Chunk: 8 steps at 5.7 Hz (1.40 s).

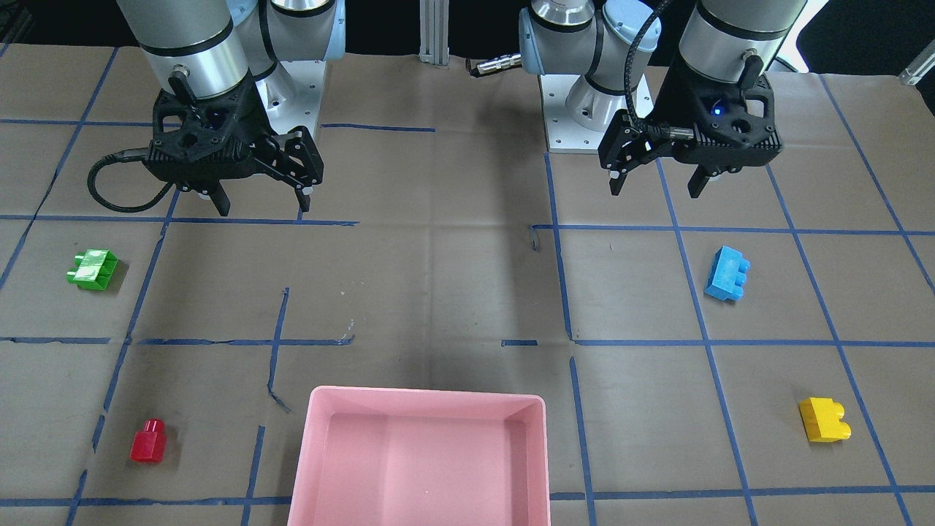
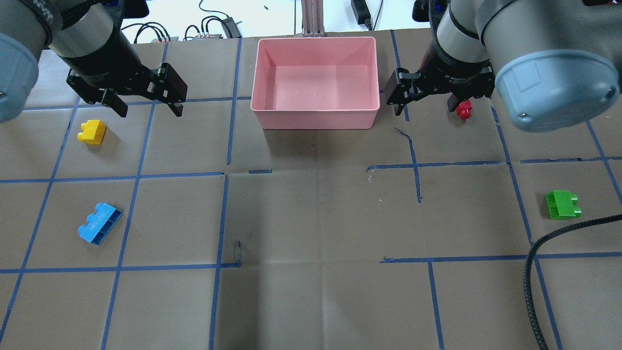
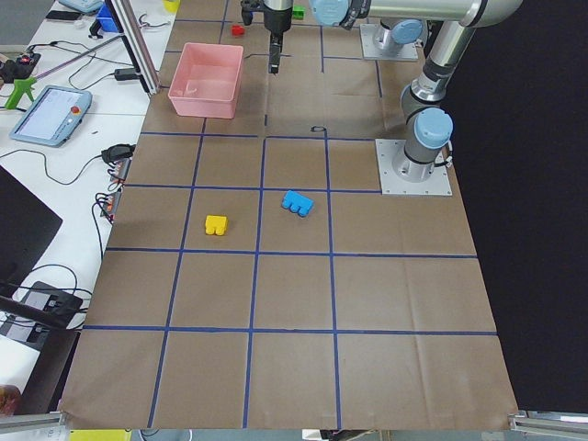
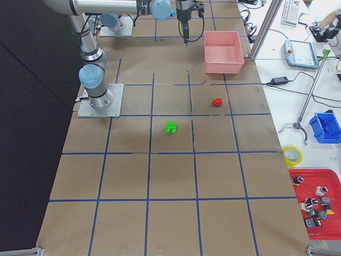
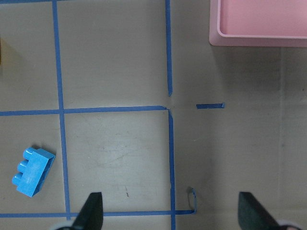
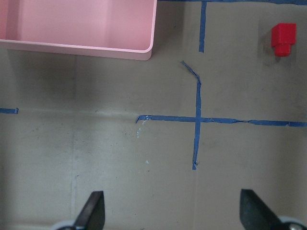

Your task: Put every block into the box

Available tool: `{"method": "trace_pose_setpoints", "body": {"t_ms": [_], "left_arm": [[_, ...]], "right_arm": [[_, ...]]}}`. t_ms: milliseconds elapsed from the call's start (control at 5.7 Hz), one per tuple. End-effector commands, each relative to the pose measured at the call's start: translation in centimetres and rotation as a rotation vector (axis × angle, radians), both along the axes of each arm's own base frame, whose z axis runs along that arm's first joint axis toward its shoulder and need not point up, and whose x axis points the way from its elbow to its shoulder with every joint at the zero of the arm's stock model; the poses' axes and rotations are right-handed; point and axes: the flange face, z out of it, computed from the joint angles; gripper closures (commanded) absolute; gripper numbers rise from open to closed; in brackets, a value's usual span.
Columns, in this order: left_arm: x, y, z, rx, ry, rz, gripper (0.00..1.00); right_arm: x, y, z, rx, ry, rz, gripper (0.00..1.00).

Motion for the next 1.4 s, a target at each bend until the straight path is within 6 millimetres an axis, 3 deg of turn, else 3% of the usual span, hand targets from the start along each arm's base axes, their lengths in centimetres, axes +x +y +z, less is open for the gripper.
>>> {"method": "trace_pose_setpoints", "body": {"t_ms": [0,176,351,527,702,878,1053,1229], "left_arm": [[0.4,0.7,0.5,-0.008,-0.004,-0.009,0.0],[1.2,1.1,0.4,0.002,-0.029,-0.199,0.0],[5.5,1.0,0.5,0.009,-0.038,-0.231,0.0],[11.5,2.0,-0.5,0.034,-0.042,-0.3,0.0],[16.4,5.2,-1.7,0.054,-0.039,-0.339,0.0],[19.3,8.2,-2.5,0.059,-0.039,-0.405,0.0],[22.9,9.4,-3.9,0.073,-0.026,-0.478,0.0],[26.3,10.1,-4.6,0.083,-0.01,-0.553,0.0]], "right_arm": [[0.0,-0.1,0.3,-0.018,-0.004,0.005,0.0],[0.0,-0.2,0.2,-0.014,0.004,0.006,0.0],[-0.2,-0.2,0.2,-0.016,0.005,0.008,0.0],[-0.3,-0.2,0.3,-0.019,0.005,0.008,0.0],[-0.5,-0.4,0.1,-0.015,-0.004,0.001,0.0],[-1.0,-0.4,0.0,-0.01,0.008,0.001,0.0],[-3.1,-1.1,0.1,-0.017,0.03,0.108,0.0],[-8.5,-2.0,0.4,-0.022,0.05,0.151,0.0]]}}
